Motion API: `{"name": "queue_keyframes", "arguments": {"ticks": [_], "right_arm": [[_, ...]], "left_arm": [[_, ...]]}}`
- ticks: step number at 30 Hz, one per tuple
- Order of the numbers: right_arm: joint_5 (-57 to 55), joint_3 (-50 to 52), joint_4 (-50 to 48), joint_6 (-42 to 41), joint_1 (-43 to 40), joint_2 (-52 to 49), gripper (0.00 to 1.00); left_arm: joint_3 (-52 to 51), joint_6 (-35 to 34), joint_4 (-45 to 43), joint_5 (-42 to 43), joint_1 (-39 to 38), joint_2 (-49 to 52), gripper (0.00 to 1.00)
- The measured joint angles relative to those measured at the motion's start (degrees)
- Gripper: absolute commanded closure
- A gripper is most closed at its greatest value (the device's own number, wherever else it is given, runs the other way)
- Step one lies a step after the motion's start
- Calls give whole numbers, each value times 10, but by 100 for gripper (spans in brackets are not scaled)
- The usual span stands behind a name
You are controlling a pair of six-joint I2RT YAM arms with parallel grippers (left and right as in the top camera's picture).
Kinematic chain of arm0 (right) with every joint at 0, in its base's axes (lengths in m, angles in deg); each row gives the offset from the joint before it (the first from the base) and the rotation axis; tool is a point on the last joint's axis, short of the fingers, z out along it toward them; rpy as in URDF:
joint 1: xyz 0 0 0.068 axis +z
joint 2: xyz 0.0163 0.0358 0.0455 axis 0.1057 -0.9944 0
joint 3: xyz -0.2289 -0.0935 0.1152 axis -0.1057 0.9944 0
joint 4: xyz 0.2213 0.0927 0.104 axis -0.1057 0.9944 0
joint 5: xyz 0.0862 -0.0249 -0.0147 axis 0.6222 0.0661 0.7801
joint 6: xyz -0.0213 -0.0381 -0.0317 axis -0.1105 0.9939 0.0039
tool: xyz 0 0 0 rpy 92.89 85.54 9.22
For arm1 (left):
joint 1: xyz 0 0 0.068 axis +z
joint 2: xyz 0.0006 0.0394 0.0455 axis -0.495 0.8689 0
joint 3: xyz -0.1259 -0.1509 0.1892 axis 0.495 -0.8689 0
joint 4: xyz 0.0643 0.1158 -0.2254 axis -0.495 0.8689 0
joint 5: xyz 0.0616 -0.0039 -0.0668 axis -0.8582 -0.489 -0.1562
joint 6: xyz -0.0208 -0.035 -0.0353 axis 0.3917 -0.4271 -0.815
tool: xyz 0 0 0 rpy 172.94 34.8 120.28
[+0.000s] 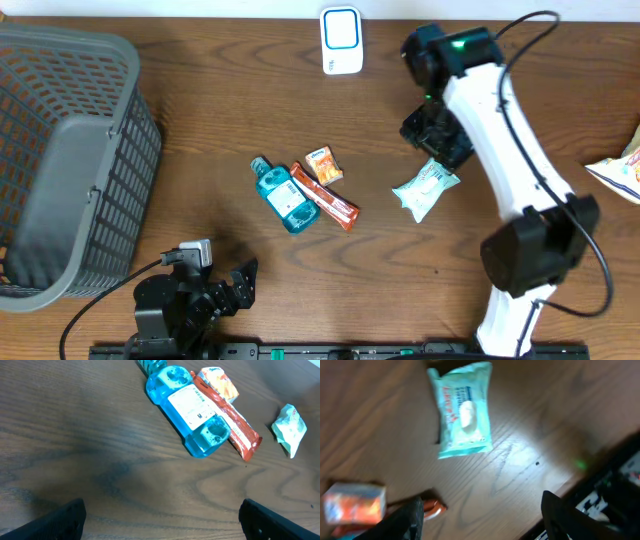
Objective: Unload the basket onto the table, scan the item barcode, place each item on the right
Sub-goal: 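Grasp the mint-green wipes pack with the right gripper and lift it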
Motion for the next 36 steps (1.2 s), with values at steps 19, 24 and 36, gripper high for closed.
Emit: {"name": "queue_keyframes", "arguments": {"ticks": [19, 24, 36], "right_arm": [[-16, 4, -78, -37, 2, -200, 33], [-30, 4, -80, -33, 2, -215, 31], [-57, -4, -70, -7, 2, -261, 97]], "left_arm": [[0, 0, 0, 0, 0, 0, 2], [0, 0, 0, 0, 0, 0, 2], [0, 0, 0, 0, 0, 0, 2]]}}
